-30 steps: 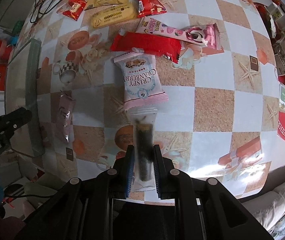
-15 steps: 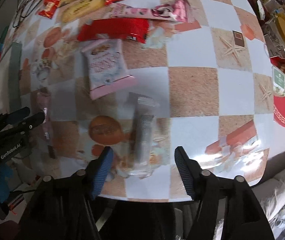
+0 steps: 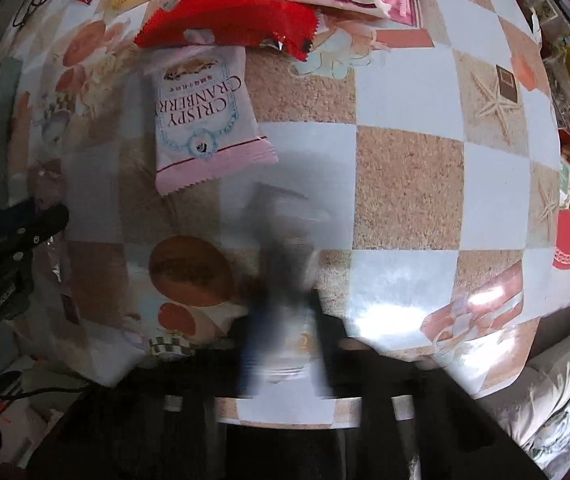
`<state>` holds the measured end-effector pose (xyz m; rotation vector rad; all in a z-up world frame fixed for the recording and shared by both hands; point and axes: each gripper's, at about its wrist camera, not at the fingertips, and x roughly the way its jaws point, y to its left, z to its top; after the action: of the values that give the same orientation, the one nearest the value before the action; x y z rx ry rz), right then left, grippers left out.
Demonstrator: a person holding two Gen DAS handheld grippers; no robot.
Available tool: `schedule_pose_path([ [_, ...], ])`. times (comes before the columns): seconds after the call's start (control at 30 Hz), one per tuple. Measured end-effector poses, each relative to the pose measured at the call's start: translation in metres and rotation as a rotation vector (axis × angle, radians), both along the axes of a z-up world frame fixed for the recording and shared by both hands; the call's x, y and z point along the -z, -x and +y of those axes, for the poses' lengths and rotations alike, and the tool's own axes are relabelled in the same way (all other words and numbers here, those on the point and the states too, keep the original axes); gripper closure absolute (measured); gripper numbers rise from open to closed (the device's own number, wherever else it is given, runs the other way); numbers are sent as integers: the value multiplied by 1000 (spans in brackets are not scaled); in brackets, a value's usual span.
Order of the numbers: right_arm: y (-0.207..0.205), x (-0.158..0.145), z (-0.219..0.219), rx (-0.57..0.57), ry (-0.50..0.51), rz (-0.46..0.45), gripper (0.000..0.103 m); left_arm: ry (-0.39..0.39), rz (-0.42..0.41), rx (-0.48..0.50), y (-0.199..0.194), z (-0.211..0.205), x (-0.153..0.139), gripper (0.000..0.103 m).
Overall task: Organize snacks
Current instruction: 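Carry both held packets up and over the white tray, then open left tool releasing the pink-purple packet while right tool releases the clear stick packet into tray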
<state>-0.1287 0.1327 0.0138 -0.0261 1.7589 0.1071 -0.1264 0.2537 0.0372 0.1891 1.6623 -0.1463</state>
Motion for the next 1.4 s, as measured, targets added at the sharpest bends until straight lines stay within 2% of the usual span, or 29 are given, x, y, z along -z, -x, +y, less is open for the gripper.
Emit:
schedule_pose_path([
  [0.2,-2,-19,-10,27,-105,-35,86,45,-34,-34,-3,12,-21,78],
  [0.6,-7,-54,2,-36,-168,-98,86,86,-133,-84,4,39,-67,78],
  [0.7,-11,-61,15,-57,-175,-111,86,92,-151,-114,13,46,-74,78],
  [0.8,-21,-70,39,-84,-178,-121,86,96,-168,-150,7,71,-76,78],
  [1.03,-13,-87,75,-170,-196,-150,86,76,-209,-231,21,115,-86,78],
  [1.4,-4,-102,157,-326,-231,-167,86,51,-220,-374,43,183,-88,78],
])
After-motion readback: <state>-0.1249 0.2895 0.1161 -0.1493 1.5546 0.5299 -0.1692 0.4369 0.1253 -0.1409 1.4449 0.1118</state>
